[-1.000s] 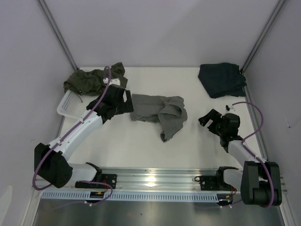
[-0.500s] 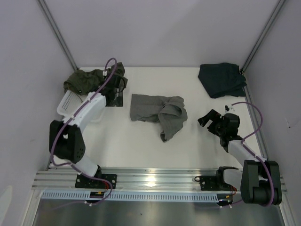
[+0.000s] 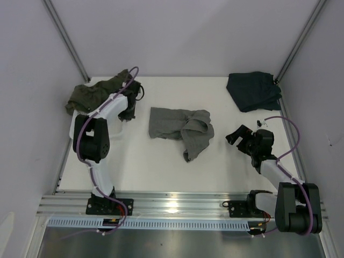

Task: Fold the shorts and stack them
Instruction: Flatten the shorts out

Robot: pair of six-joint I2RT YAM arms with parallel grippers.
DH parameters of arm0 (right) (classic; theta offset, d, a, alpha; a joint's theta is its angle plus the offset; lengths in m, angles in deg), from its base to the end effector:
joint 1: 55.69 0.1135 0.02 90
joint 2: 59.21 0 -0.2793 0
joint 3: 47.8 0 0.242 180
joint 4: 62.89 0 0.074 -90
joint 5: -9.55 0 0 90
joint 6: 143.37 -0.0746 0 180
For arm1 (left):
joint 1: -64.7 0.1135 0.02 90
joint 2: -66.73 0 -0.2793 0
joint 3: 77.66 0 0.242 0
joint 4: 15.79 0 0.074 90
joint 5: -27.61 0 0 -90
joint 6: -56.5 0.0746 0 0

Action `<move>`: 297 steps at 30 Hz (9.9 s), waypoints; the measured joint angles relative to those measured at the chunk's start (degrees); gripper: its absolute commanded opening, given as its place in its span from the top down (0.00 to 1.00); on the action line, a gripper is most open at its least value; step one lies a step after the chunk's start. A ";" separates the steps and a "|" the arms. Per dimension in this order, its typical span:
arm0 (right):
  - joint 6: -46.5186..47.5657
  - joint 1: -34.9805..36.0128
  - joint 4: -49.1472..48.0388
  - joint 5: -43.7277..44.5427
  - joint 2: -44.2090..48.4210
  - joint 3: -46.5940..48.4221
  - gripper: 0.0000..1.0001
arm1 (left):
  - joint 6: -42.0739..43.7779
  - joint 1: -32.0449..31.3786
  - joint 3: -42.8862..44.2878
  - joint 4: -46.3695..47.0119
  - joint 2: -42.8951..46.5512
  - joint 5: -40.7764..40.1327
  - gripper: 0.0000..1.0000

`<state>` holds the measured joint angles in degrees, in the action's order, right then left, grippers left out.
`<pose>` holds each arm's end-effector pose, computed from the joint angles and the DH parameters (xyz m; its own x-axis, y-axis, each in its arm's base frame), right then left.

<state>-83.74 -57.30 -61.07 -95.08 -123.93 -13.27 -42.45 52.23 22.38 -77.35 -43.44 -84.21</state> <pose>0.2343 0.0123 0.1669 -0.5516 0.5049 -0.6639 0.1066 0.8321 0.5442 0.3961 -0.0592 0.1971 -0.9291 0.0576 -0.3652 -0.0588 0.9522 0.2997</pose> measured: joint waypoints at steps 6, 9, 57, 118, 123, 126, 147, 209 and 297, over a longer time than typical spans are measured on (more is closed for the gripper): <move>0.00 0.00 -0.07 -0.33 -0.92 0.00 0.01 | -0.46 2.10 9.55 -1.79 -5.79 -3.93 1.00; 0.00 0.00 -0.07 -0.37 -1.05 0.00 0.01 | 0.46 3.50 15.34 -1.25 -10.71 -4.20 1.00; 6.75 23.80 11.72 13.77 1.51 19.78 0.30 | -10.75 -15.10 -16.81 7.89 36.39 10.56 0.01; 17.11 34.42 22.14 39.19 -21.29 34.80 1.00 | -28.55 -47.67 -45.22 61.81 17.00 -1.60 0.30; 17.11 34.42 22.12 38.99 -21.29 34.80 1.00 | -28.70 -47.67 -43.04 63.32 12.57 -1.31 0.43; 17.09 34.32 22.12 38.71 -21.29 34.80 1.00 | -29.20 -47.58 -42.73 64.76 10.71 -0.83 0.64; 13.22 25.09 41.81 30.12 -6.71 46.21 0.96 | -16.63 -30.14 -26.97 29.77 49.35 -9.03 1.00; 4.33 33.68 39.43 25.42 1.20 26.01 1.00 | -24.96 -31.04 -45.79 15.13 60.28 -5.75 1.00; 26.99 74.77 1.18 24.50 -14.14 39.08 0.12 | -2.12 -23.39 28.35 -7.43 43.54 11.58 1.00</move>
<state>-56.74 17.47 -59.89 -70.58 -138.08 25.81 -44.57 28.84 50.73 -84.78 0.10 -72.63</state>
